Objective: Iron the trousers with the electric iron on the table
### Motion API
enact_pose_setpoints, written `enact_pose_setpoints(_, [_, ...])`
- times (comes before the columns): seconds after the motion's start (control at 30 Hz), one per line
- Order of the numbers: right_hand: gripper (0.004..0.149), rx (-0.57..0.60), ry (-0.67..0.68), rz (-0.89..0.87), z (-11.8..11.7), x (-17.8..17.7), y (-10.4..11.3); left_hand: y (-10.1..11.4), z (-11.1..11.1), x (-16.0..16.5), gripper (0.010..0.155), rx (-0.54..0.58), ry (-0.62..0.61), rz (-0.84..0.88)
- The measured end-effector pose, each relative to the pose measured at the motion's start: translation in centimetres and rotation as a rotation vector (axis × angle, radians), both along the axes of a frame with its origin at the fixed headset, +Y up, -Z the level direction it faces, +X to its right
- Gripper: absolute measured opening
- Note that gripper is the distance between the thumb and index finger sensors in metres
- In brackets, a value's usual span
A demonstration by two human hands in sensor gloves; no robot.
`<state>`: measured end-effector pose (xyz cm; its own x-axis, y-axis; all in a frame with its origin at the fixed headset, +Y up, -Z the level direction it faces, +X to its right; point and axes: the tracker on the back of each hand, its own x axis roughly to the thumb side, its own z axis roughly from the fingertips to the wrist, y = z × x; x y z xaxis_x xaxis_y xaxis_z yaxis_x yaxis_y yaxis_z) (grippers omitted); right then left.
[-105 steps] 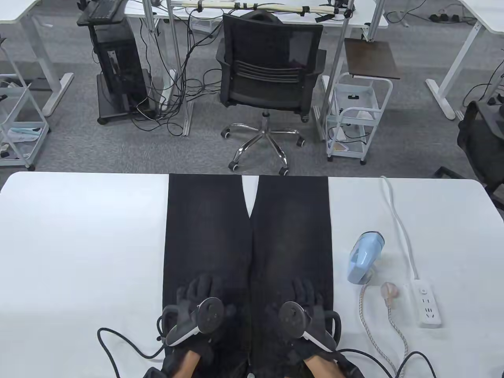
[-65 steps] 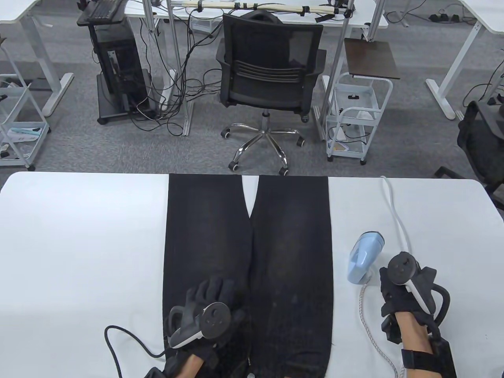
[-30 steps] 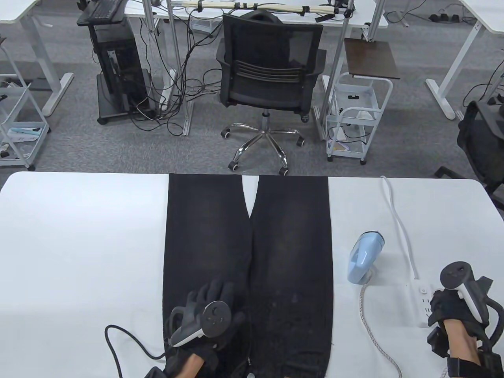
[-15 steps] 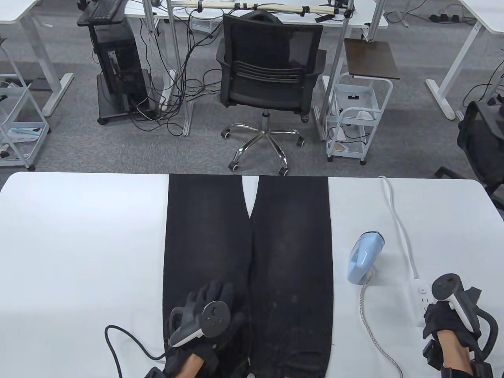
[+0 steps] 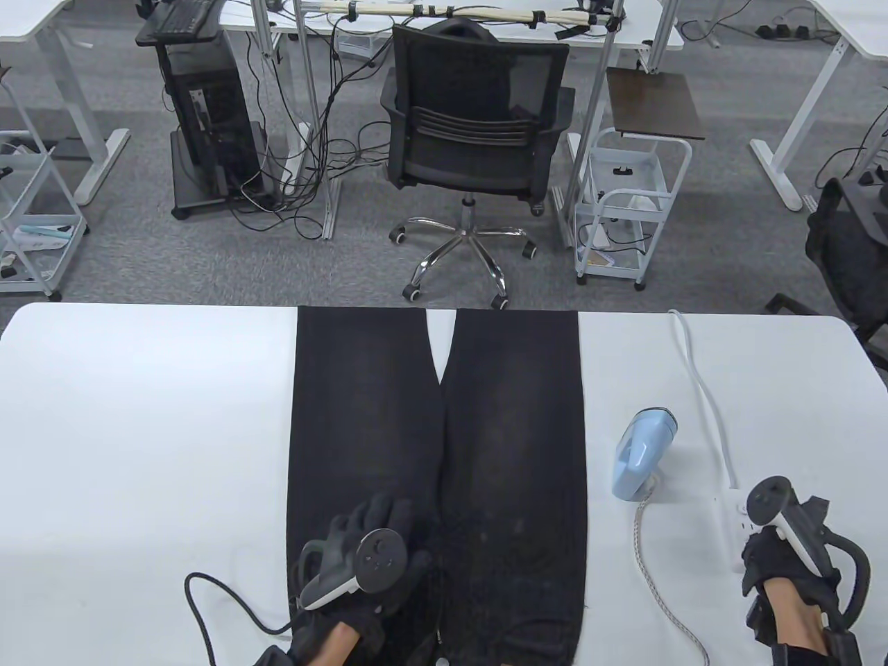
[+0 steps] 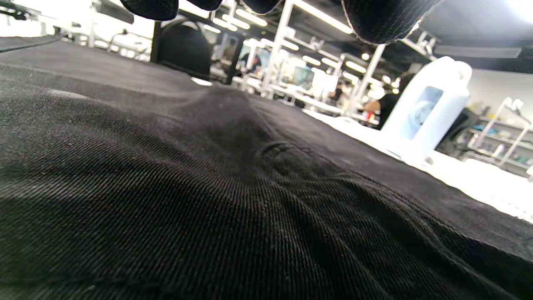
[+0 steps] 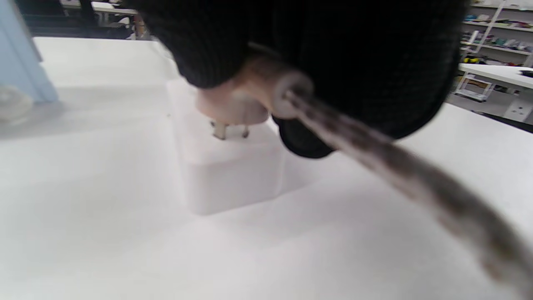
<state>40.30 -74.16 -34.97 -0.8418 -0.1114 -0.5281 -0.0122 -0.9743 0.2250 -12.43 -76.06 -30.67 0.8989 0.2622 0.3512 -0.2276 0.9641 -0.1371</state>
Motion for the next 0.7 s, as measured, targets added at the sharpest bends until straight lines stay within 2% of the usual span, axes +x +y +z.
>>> enact_pose_setpoints(0.1, [0.055,-0.051,-0.010,0.040,-0.5,-0.5,-0.8,0.0,0.0,-0.1,0.084,-0.007,0.004,-0.001])
enact_pose_setpoints(0.13, [0.055,-0.013,0.009,0.041,-0.7,-0.5,-1.2,0.0,0.0,-0.1,0.084,-0.008,0.007,0.000])
enact_pose_setpoints(0.3, [0.055,0.000,-0.012,-0.007,-0.5,-0.2,-1.1,0.1,-0.2,-0.2,0.084,-0.005,0.009,0.003])
enact_pose_setpoints(0.47, [0.056,-0.021,-0.017,0.017,-0.5,-0.5,-1.1,0.2,0.0,-0.1,0.084,0.002,0.002,0.008])
enact_pose_setpoints(0.6, [0.057,-0.064,-0.047,-0.014,-0.5,-0.2,-0.6,0.3,0.1,-0.4,0.084,0.008,0.011,0.022])
enact_pose_setpoints(0.7, [0.065,0.006,-0.047,-0.042,-0.7,-0.3,0.5,0.3,0.0,-0.5,0.084,0.003,0.012,0.025])
